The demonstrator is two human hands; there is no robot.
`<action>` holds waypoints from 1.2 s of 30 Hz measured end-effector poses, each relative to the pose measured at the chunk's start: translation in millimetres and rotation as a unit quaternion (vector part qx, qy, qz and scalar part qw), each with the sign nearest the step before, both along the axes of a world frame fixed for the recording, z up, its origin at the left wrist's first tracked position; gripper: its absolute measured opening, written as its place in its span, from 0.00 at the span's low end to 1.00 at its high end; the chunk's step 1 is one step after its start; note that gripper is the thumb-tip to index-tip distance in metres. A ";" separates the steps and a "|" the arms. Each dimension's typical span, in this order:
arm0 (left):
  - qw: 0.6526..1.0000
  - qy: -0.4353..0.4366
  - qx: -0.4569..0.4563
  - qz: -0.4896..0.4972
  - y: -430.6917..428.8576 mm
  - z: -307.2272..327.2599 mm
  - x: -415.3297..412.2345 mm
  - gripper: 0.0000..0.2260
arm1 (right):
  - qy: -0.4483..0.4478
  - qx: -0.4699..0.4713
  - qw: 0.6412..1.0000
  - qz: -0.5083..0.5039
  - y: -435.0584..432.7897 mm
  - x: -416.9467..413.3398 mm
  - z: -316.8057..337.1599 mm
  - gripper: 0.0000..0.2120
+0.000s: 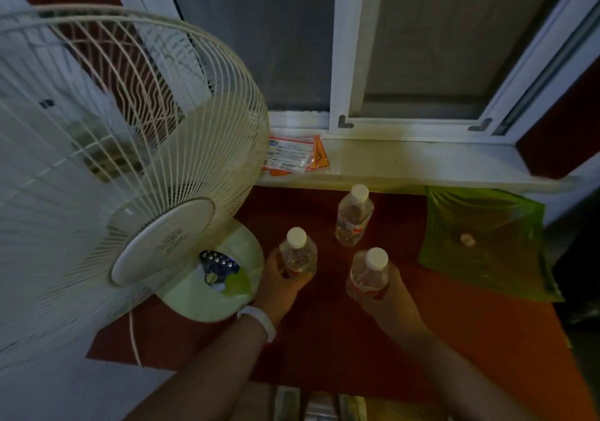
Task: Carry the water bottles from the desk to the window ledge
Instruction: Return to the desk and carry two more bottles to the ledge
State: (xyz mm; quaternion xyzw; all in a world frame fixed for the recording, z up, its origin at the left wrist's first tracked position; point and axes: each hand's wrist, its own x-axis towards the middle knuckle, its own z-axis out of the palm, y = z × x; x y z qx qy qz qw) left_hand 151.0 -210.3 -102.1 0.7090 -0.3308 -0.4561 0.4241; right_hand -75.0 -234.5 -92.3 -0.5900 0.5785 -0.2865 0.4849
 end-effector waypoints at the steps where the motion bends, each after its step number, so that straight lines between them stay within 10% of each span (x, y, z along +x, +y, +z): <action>1: 1.000 -0.004 -0.004 -0.003 -3.2 -0.3 0.3 0.30 | -0.005 0.001 1.000 0.005 -2.9 1.1 -1.1 0.26; 36: 0.940 0.077 -0.182 -0.279 -11.9 60.0 -43.0 0.23 | 0.027 -0.045 0.959 -0.279 73.0 -24.7 59.3 0.29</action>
